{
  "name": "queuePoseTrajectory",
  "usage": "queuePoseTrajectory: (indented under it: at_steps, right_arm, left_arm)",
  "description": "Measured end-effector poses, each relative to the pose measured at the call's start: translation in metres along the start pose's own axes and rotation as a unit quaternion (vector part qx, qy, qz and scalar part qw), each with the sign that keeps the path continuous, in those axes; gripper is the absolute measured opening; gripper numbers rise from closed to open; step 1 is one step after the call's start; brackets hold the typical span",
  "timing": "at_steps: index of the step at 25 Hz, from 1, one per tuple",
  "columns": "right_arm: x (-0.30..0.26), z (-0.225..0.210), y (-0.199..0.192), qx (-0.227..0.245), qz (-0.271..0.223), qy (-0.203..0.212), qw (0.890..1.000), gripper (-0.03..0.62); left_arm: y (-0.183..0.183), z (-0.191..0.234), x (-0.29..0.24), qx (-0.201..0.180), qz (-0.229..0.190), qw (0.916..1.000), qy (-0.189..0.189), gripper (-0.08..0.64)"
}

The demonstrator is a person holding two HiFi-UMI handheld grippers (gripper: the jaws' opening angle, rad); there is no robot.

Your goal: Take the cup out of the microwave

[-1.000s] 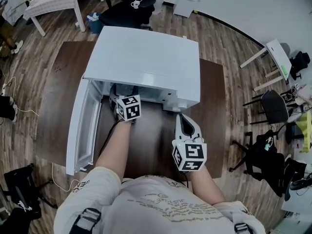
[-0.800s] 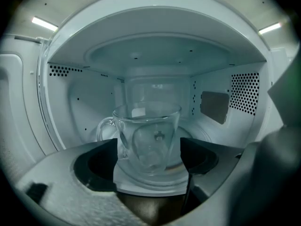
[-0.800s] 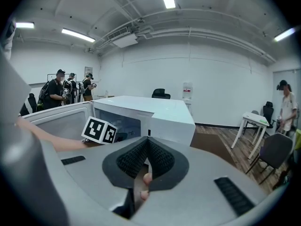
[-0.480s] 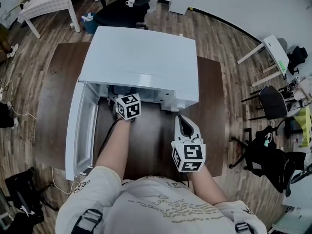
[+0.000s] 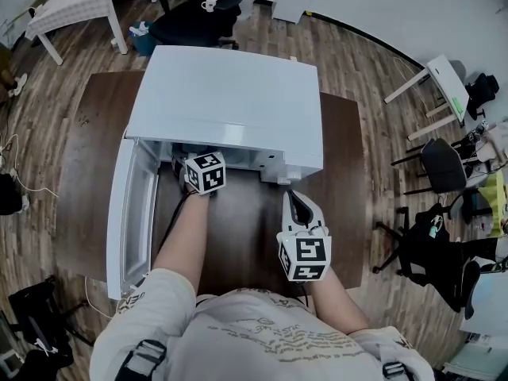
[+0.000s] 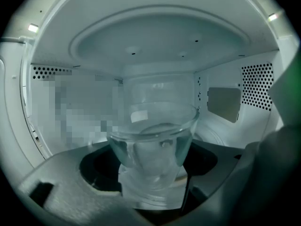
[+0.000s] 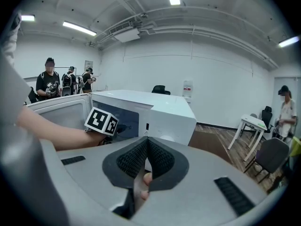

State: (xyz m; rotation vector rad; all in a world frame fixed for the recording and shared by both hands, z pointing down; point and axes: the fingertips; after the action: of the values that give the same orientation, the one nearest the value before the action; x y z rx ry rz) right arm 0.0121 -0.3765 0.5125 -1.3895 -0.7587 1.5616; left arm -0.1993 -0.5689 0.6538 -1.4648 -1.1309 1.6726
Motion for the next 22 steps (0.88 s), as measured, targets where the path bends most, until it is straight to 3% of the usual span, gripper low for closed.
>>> queuePoseTrajectory:
  at_steps: [12,22]
  right_arm:
    - [0.004,0.003,0.0,0.003,-0.003,0.004,1.0,0.014]
    - [0.014,0.019,0.004,-0.007,-0.02,0.028,0.999,0.014]
  left_arm:
    - [-0.001,-0.002,0.019,0.019,-0.02,0.9994,-0.018,0.383]
    - [-0.001,-0.009,0.07,-0.005,-0.031,0.9991,-0.03,0.383]
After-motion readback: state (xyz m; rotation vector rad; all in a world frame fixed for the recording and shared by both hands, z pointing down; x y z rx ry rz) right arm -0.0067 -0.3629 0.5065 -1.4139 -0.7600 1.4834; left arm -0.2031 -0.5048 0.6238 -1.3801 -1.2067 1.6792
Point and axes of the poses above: the fingertips, and each gripper's own axes: x backward along the fingers, z to its left, y out of its top, and after that the axes turned 10 degrees about -y, right-handed
